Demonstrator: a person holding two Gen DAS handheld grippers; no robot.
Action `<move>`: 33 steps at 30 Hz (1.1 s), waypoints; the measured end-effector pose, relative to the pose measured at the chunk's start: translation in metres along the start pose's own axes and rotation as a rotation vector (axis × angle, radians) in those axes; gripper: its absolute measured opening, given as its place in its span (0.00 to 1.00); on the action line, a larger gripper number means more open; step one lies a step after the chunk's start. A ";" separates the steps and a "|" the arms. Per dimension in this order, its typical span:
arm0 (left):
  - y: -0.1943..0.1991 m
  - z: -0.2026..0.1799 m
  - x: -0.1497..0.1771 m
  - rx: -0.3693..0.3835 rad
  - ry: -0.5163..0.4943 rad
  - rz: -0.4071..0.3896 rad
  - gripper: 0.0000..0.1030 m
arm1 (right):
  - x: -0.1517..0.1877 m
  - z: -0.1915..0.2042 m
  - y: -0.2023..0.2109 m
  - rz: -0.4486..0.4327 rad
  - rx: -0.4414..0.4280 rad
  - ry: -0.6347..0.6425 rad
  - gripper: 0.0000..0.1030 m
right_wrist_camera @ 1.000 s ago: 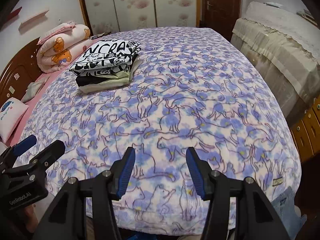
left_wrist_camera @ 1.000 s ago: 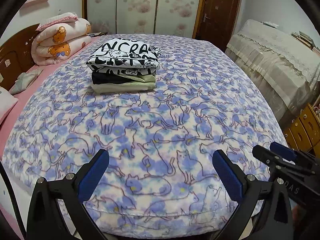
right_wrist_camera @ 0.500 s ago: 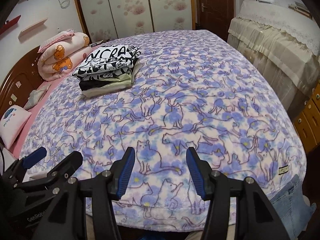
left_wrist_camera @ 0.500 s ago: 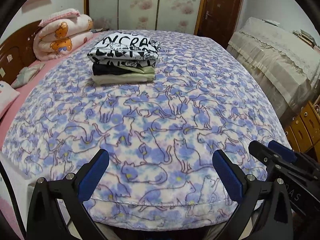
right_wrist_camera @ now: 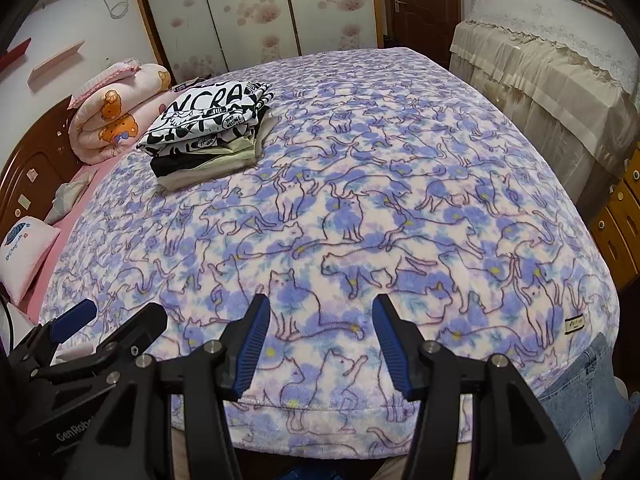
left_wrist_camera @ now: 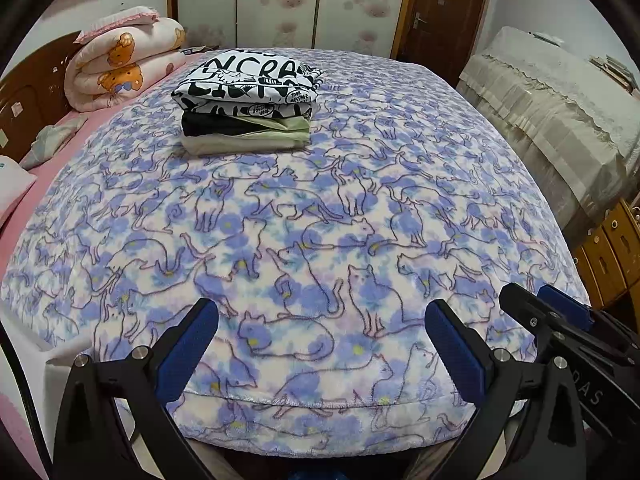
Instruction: Fold large clothes
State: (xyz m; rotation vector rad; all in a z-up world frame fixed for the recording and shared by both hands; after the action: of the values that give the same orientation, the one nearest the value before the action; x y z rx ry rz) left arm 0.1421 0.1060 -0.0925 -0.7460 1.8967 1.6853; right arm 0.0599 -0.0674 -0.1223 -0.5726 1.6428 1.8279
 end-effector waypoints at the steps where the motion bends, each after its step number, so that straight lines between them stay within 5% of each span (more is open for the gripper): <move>1: 0.000 0.000 0.001 0.000 0.001 0.002 0.99 | 0.001 0.000 -0.001 0.000 -0.002 -0.002 0.52; 33: -0.006 0.003 0.005 -0.010 -0.001 0.016 0.99 | 0.002 -0.006 -0.006 0.006 -0.003 0.000 0.52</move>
State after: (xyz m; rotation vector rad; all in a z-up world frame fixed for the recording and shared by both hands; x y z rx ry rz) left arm 0.1425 0.1078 -0.0999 -0.7356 1.8997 1.7053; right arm 0.0620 -0.0728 -0.1283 -0.5700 1.6438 1.8344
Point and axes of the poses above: each gripper's, at about its wrist camera, not at the fingertips, and y roughly against the way its jaws point, z to its left, x to its underside, the point moved 8 cm from there along -y, roughly the way its jaws point, and after that the axes turned 7 degrees about -z, right-handed, at the moved point
